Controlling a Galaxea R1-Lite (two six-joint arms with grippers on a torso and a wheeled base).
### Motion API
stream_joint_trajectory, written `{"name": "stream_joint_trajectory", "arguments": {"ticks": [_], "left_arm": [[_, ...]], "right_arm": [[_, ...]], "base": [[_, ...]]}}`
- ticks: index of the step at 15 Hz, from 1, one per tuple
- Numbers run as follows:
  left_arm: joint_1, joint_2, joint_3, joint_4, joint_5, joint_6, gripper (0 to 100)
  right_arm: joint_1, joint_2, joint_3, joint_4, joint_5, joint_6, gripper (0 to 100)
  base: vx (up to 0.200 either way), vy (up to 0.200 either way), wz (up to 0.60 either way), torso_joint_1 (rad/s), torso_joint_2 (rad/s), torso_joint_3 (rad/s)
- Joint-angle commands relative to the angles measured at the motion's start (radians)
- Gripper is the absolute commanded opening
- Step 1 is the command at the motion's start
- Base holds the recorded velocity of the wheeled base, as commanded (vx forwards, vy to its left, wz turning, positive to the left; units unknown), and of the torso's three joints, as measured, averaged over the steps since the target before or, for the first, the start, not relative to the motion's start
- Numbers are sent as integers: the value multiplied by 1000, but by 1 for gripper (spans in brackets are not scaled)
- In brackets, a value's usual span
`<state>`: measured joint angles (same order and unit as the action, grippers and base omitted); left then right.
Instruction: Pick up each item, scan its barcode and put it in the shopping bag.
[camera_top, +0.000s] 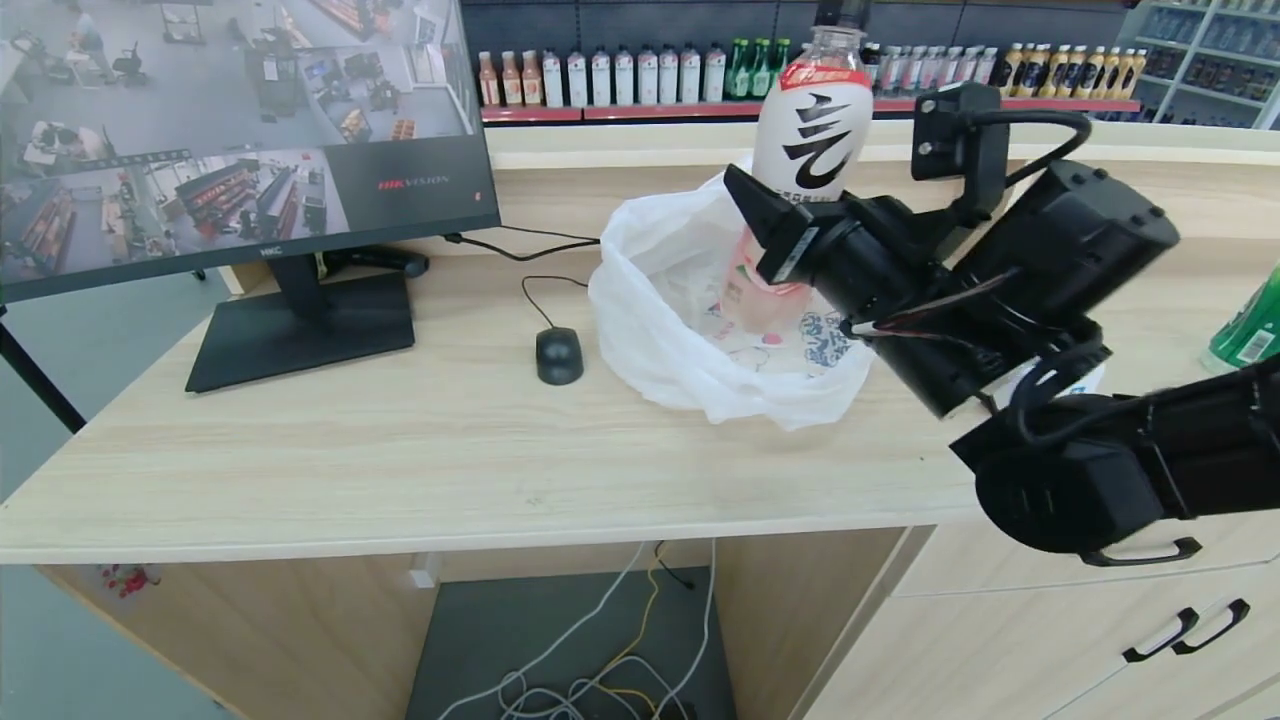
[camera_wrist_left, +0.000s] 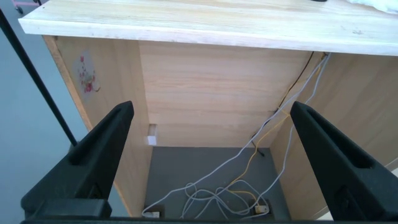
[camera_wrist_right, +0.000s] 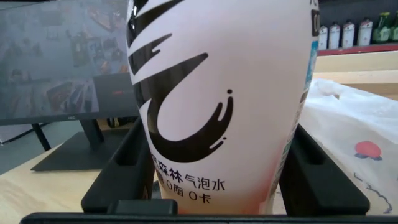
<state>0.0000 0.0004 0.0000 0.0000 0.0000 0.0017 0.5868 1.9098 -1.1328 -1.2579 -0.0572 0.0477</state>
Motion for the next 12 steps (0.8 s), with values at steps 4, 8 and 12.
{"name": "stream_joint_trajectory", "arguments": {"ticks": [4, 8, 12], "left_arm": [[0, 0, 0, 0, 0, 0, 100], [0, 0, 0, 0, 0, 0, 100], [0, 0, 0, 0, 0, 0, 100]], "right_arm": [[-5, 204, -194, 18, -7, 1, 0], [-16, 252, -257, 40, -10, -3, 0], [-32, 273, -372, 123, -9, -3, 0]], "base": [[0, 0, 0, 0, 0, 0], [0, 0, 0, 0, 0, 0], [0, 0, 0, 0, 0, 0]]}}
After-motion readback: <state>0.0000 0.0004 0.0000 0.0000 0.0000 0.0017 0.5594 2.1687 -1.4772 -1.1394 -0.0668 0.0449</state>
